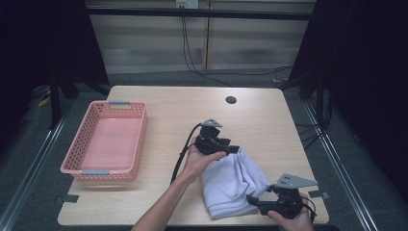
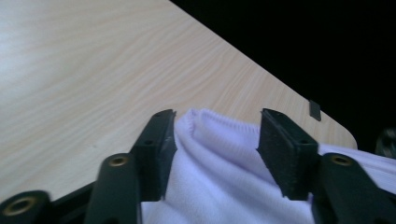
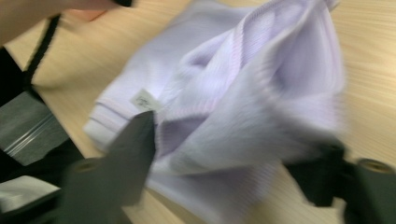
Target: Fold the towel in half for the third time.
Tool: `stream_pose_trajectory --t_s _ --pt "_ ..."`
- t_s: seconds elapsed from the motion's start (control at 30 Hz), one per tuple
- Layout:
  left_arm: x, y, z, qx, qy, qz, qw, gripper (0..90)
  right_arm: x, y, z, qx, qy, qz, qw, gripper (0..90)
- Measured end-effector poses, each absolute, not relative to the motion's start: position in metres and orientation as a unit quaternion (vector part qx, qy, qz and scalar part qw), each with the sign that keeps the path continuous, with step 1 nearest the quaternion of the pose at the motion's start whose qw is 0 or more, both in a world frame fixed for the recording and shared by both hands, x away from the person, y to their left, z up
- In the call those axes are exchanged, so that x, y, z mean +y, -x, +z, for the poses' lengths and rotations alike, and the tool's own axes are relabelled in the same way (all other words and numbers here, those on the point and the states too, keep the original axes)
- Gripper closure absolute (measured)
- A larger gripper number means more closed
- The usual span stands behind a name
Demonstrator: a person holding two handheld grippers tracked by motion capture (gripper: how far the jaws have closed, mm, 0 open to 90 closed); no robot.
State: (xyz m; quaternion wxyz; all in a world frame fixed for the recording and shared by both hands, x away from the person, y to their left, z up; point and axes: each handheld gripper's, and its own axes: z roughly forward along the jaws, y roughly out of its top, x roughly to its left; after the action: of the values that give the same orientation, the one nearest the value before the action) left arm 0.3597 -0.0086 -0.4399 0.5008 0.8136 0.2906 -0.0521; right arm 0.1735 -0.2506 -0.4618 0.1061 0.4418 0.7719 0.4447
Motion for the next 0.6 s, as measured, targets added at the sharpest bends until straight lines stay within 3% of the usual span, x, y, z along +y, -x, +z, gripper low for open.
stream_pose_trajectory --t_s 0.07,0.27,0.43,0.6 --pt "0.003 -0.356 -0.433 0.289 -0.812 -0.038 0.506 43.2 -0.264 -0.174 -0.456 0.772 -0.446 0.441 0.108 26.8" --pt "0.04 -0.309 -0.436 0.246 -0.846 -0.038 0.471 58.8 -0.275 -0.21 -0.44 0.757 -0.455 0.45 0.131 28.6" --pt "0.044 -0.26 -0.453 0.196 -0.867 -0.088 0.449 57.6 -0.239 -0.289 -0.443 0.786 -0.432 0.419 0.143 33.0" --pt "0.03 -0.234 -0.473 0.148 -0.898 -0.108 0.4 54.7 -0.226 -0.332 -0.457 0.791 -0.446 0.394 0.142 35.4"
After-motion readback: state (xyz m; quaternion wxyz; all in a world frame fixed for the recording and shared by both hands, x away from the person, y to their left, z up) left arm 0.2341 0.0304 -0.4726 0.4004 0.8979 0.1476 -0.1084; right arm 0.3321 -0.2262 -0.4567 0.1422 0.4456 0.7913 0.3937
